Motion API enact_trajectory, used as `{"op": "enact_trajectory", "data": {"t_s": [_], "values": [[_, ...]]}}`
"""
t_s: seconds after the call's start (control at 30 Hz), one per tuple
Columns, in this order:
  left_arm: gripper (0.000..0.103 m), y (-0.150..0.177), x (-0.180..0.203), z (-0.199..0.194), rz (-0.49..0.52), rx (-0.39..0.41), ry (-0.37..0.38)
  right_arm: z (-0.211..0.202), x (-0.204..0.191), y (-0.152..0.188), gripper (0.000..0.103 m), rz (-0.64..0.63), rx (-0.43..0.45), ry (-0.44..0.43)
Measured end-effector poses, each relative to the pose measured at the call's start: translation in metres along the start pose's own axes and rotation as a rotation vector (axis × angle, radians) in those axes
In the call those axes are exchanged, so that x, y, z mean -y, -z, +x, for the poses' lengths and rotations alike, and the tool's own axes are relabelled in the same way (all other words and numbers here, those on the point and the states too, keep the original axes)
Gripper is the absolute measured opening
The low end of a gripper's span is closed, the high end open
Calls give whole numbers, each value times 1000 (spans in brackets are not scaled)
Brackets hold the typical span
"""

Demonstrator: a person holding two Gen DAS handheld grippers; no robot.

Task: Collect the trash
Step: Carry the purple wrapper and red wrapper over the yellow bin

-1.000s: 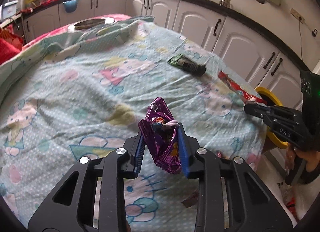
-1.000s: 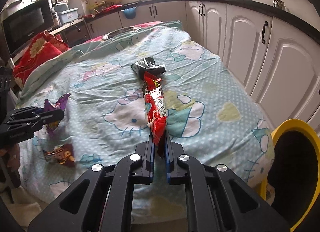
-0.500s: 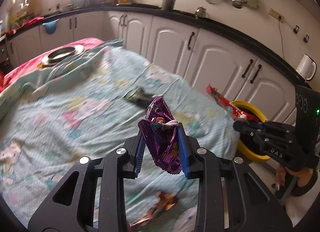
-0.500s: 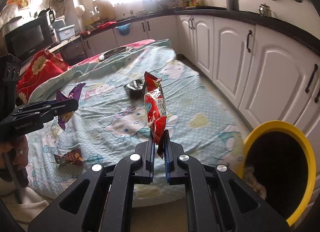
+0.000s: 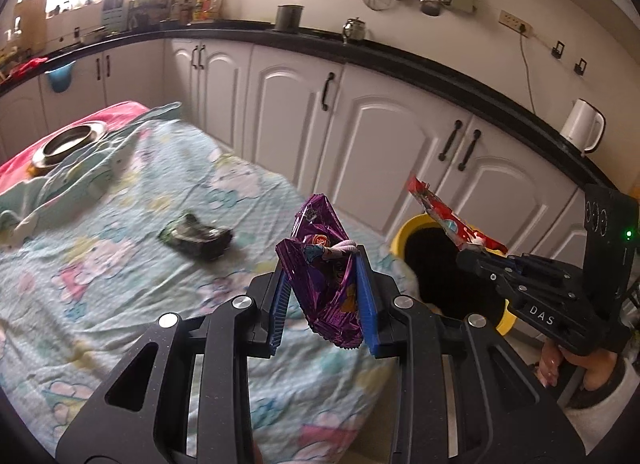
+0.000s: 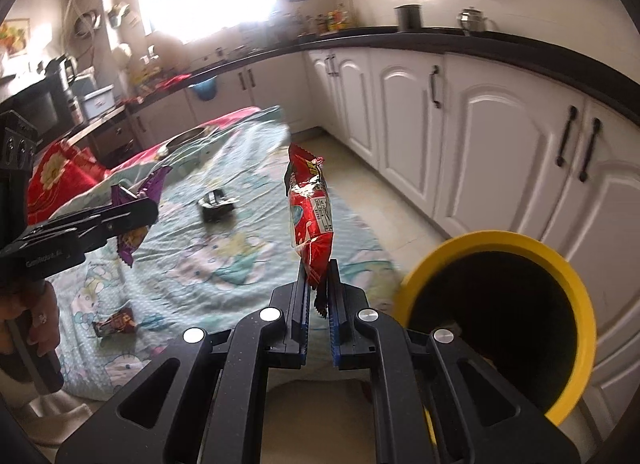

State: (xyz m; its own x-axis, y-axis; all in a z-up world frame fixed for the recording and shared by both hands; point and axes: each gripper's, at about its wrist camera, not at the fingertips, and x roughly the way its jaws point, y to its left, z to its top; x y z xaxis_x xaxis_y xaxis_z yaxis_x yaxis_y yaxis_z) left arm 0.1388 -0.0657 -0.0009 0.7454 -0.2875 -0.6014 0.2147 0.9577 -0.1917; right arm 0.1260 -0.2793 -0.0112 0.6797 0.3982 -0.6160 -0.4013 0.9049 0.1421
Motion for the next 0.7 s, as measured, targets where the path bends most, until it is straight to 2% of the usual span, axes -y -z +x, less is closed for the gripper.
{"op": "enact_trajectory", "data": {"t_s": [0.7], "values": [[23, -12, 76, 37, 97, -18, 114, -44, 93, 30, 8, 198, 55, 166]]}}
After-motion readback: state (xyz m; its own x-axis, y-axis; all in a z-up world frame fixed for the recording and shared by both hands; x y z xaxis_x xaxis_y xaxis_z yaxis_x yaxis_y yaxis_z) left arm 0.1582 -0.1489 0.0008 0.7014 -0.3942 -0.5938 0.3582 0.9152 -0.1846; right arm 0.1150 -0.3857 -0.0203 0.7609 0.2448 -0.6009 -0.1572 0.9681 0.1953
